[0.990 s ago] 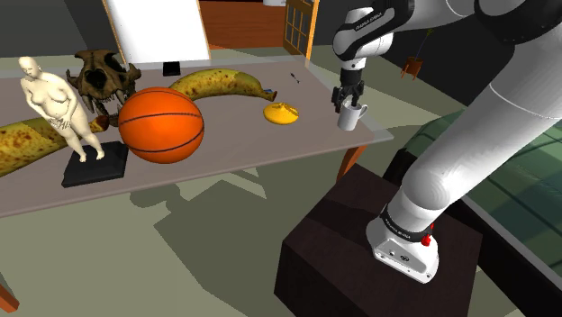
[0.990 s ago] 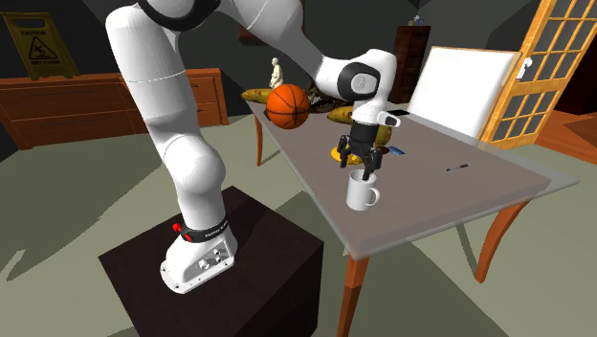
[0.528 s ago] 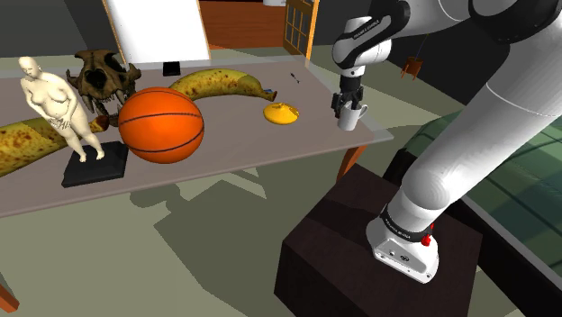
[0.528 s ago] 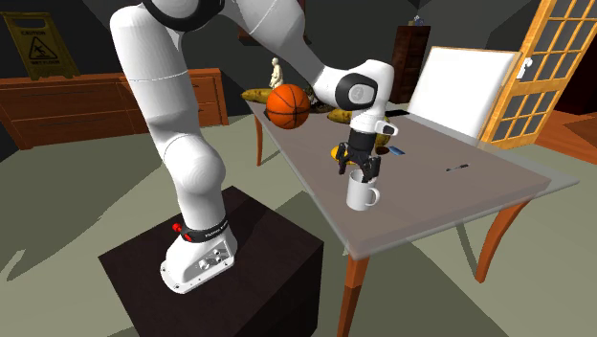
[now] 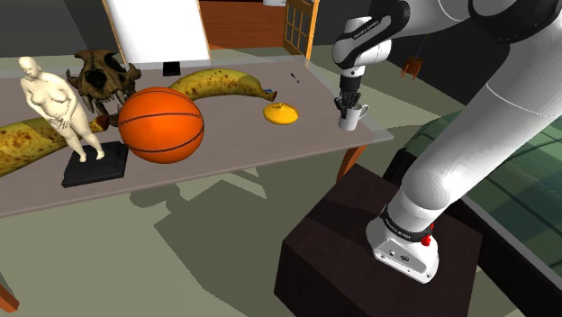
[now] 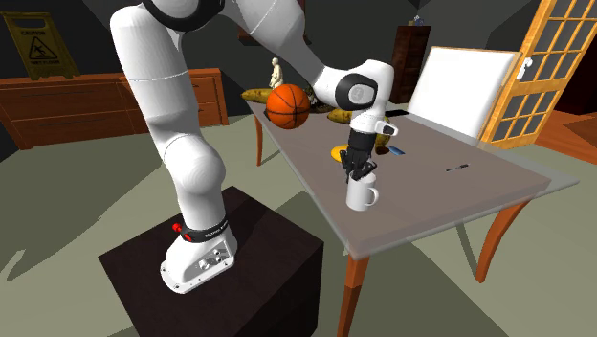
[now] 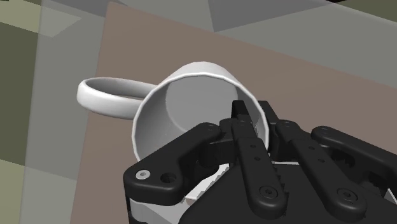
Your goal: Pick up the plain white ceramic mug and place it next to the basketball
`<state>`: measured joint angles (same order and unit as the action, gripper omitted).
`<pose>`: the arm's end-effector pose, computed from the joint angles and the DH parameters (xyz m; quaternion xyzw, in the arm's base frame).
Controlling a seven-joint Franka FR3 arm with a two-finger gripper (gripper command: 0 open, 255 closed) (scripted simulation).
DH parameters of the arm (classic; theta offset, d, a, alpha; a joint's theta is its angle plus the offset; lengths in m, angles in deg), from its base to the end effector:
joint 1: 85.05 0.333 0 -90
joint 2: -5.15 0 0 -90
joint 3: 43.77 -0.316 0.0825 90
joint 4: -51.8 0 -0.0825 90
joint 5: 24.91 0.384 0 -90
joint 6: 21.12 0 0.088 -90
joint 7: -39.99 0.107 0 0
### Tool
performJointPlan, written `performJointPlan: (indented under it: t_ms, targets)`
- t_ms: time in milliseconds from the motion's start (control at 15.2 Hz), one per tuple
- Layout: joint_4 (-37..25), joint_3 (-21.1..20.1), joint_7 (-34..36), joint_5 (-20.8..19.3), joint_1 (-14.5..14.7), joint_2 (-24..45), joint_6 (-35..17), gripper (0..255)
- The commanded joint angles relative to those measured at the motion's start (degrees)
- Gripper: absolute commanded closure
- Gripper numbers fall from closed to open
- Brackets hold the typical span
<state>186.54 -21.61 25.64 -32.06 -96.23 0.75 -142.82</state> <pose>0.3941 -0.2659 0.3471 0.9883 -0.1263 -0.0854 0.0016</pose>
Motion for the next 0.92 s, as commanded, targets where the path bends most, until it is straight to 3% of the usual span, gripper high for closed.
performJointPlan:
  t_ms: [0,330,858]
  targets:
    - [0.00,0.00,0.00,0.00,0.00,0.00,0.00,255]
    - [0.00,0.00,0.00,0.00,0.00,0.00,-0.01,255]
    - [-3.05,-0.45,0.48,-0.87,0.05,-3.56,6.46,255]
